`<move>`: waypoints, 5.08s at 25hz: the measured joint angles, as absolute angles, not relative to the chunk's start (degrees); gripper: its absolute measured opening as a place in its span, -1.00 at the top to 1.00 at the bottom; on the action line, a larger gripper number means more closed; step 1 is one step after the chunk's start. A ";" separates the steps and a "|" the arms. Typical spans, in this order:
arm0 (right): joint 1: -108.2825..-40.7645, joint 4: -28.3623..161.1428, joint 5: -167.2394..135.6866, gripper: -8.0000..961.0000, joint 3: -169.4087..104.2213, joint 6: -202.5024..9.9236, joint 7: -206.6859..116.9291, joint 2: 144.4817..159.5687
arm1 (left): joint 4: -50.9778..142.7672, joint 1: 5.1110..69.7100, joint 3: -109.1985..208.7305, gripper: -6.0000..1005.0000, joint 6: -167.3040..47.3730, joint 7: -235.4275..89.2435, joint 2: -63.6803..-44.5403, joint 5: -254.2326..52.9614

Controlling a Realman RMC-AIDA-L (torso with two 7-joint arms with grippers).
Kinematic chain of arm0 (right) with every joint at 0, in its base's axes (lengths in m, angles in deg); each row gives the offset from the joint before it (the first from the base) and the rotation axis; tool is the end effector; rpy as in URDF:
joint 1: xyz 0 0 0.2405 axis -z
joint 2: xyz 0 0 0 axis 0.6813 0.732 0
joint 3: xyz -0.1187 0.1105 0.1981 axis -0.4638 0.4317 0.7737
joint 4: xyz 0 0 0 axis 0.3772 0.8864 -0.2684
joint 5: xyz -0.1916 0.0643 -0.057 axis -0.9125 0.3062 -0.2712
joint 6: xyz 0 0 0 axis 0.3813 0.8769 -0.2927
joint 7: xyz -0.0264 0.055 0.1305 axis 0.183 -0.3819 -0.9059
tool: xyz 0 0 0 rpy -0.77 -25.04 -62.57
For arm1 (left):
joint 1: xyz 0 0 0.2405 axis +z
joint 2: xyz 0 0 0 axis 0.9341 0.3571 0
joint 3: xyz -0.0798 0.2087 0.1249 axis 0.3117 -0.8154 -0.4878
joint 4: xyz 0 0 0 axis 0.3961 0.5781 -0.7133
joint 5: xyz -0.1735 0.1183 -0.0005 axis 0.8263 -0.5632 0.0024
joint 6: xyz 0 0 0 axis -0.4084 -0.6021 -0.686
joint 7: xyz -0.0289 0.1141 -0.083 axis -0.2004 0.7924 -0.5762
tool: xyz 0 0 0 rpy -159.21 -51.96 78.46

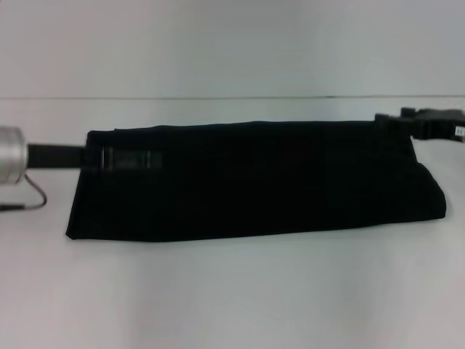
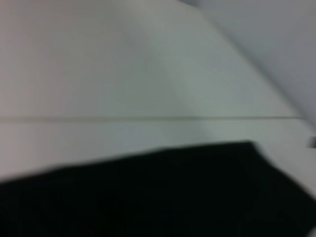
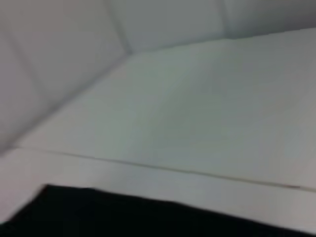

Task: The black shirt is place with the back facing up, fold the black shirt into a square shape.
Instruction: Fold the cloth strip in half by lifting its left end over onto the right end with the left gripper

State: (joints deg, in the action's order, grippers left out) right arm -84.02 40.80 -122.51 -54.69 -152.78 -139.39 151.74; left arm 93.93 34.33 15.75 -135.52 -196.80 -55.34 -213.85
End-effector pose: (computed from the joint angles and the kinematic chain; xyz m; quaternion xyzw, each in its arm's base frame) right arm 0.2809 0.4215 0.0471 -0.8510 0.3855 0.2047 0.2920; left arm -0.2553 0.3795 0.0526 -0.8461 -0.4736 -0.1801 0.1656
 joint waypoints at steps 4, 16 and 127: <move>-81.99 39.61 -121.33 -0.56 -55.04 -160.48 -138.93 151.99 | 93.31 37.59 18.23 -0.72 -147.88 -197.29 -54.13 -209.17; -82.03 39.60 -122.74 -0.65 -57.40 -168.90 -139.13 152.47 | 87.65 39.53 21.86 -0.89 -152.86 -206.01 -53.33 -216.06; -83.68 37.27 -121.48 -0.91 -62.15 -175.12 -134.17 153.34 | 74.40 37.19 25.95 -0.21 -123.68 -228.46 -51.33 -220.13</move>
State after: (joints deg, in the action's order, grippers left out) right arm -83.68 37.27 -121.48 -62.15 -175.12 -134.17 153.34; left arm 74.40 37.19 25.95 -123.68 -228.46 -51.33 -220.13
